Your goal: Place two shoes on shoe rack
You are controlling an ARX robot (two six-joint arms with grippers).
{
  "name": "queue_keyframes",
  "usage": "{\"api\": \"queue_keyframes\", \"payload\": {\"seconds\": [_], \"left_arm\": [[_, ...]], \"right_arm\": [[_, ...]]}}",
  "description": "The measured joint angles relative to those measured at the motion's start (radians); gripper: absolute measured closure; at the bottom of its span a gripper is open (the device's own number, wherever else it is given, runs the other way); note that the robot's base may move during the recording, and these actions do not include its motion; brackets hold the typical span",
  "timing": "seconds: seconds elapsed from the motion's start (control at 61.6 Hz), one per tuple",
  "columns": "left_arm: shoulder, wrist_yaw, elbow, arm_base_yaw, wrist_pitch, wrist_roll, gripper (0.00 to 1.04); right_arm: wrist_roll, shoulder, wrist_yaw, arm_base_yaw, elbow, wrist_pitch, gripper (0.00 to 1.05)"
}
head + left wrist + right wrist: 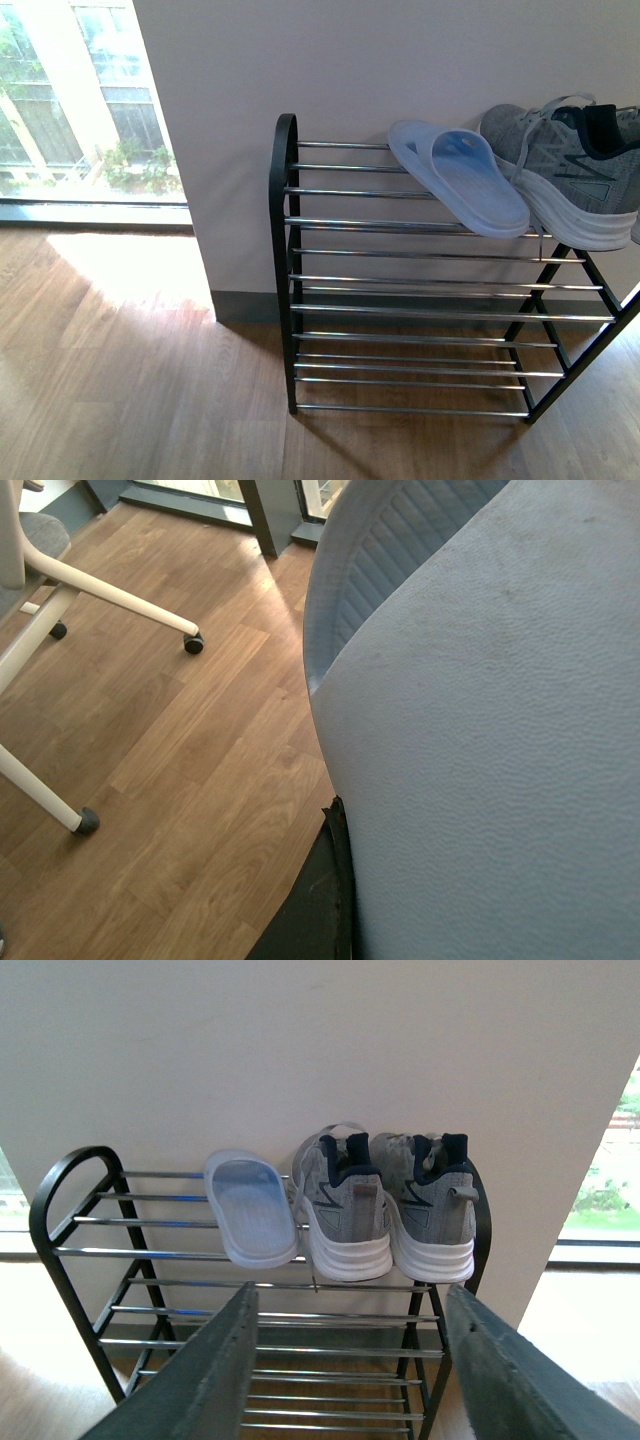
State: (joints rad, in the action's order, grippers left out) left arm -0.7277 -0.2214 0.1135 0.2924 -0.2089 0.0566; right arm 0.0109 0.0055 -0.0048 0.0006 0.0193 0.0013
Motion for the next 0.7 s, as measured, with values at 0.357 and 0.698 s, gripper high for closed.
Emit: {"api": "queue_keyframes", "payload": {"seconds": [0.357,0.698], "left_arm": [[-0.031,0.110,-0.003,-0.087,-0.182,-0.149,1.03],[-0.788,0.109,0.658,-0.526,-0.085,-0.103,1.03]], "right_arm": [[-0.002,0.000,0.011,0.000,0.000,-0.002,0.09],[-0.003,0.000,0.008,0.000,0.000,-0.002,0.09]]}}
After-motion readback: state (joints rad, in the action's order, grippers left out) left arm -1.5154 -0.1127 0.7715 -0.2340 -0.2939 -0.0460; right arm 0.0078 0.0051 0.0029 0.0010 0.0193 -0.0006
